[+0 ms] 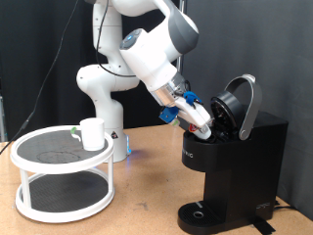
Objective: Make a cup of coffee with the keurig machine
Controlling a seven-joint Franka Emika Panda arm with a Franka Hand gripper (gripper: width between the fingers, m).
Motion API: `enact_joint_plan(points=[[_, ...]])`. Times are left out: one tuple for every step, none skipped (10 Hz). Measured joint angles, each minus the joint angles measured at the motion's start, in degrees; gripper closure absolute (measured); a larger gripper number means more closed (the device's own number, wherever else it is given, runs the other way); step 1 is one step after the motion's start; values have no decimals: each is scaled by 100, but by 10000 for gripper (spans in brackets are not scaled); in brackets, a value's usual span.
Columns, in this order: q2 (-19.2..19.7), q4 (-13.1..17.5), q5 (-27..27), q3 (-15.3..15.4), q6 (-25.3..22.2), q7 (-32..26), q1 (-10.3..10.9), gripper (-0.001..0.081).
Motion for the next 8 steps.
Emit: enact_joint_plan(points=[[9,-5,-58,33,0,82,0,444],[10,-2,-192,73,7,195,0,444],[10,14,-382,137,74,365,1,444],[10,18,-563,211,182,527,1,444],[11,19,-692,276,269,640,1,444],[11,22,-784,320,332,714,1,444],[13,28,-846,345,357,744,0,444],[16,33,-908,354,357,765,0,444]])
